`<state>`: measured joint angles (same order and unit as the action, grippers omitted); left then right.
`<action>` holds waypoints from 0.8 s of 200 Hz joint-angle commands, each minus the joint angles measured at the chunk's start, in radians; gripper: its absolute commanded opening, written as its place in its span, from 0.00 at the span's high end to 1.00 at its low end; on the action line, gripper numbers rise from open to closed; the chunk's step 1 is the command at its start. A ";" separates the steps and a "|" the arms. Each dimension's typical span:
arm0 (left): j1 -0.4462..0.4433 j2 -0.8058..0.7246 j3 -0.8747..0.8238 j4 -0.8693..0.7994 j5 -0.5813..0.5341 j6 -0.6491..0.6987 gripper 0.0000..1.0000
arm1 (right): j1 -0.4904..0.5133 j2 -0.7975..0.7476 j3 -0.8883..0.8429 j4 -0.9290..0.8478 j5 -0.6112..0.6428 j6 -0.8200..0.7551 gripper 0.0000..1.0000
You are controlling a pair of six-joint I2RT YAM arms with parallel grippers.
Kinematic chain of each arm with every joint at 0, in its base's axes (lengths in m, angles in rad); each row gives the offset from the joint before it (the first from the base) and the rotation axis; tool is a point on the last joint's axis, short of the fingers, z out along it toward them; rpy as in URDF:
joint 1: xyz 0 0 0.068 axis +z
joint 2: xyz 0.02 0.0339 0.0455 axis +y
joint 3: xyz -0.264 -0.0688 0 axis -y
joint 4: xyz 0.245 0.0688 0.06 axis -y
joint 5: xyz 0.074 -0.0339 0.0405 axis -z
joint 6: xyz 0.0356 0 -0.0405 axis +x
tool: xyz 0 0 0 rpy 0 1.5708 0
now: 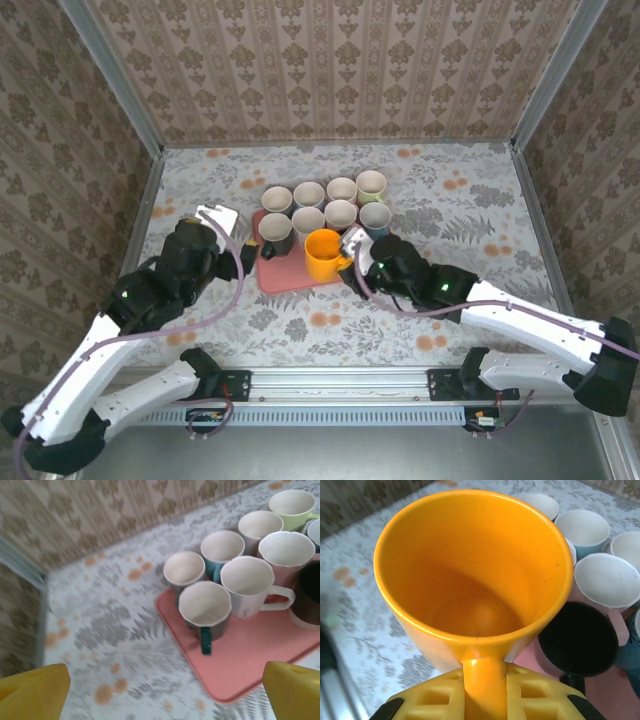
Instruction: Turn the mug right side up
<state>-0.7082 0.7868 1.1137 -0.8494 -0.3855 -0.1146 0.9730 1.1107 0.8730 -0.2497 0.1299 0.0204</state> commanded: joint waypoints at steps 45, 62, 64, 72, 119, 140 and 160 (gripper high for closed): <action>0.345 -0.007 -0.136 0.092 0.542 -0.300 0.00 | 0.099 0.263 -0.050 0.547 0.263 -0.138 1.00; 0.345 -0.020 -0.151 0.095 0.539 -0.299 0.00 | 0.099 0.346 -0.037 0.589 0.316 -0.116 1.00; 0.346 -0.022 -0.154 0.095 0.538 -0.297 0.00 | 0.099 0.352 -0.035 0.594 0.323 -0.114 1.00; 0.348 -0.029 -0.159 0.093 0.534 -0.295 0.00 | 0.099 0.382 -0.034 0.616 0.350 -0.101 1.00; 0.354 -0.073 -0.197 0.098 0.521 -0.298 0.00 | 0.098 0.526 0.018 0.615 0.406 0.067 1.00; 0.356 -0.074 -0.193 0.084 0.519 -0.295 0.00 | 0.099 0.565 0.029 0.608 0.451 0.119 1.00; 0.357 -0.082 -0.195 0.079 0.515 -0.295 0.00 | 0.098 0.589 0.038 0.603 0.481 0.142 1.00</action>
<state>-0.3618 0.7223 0.9276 -0.7704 0.1207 -0.3935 1.0760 1.6917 0.8520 0.2638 0.5022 0.0788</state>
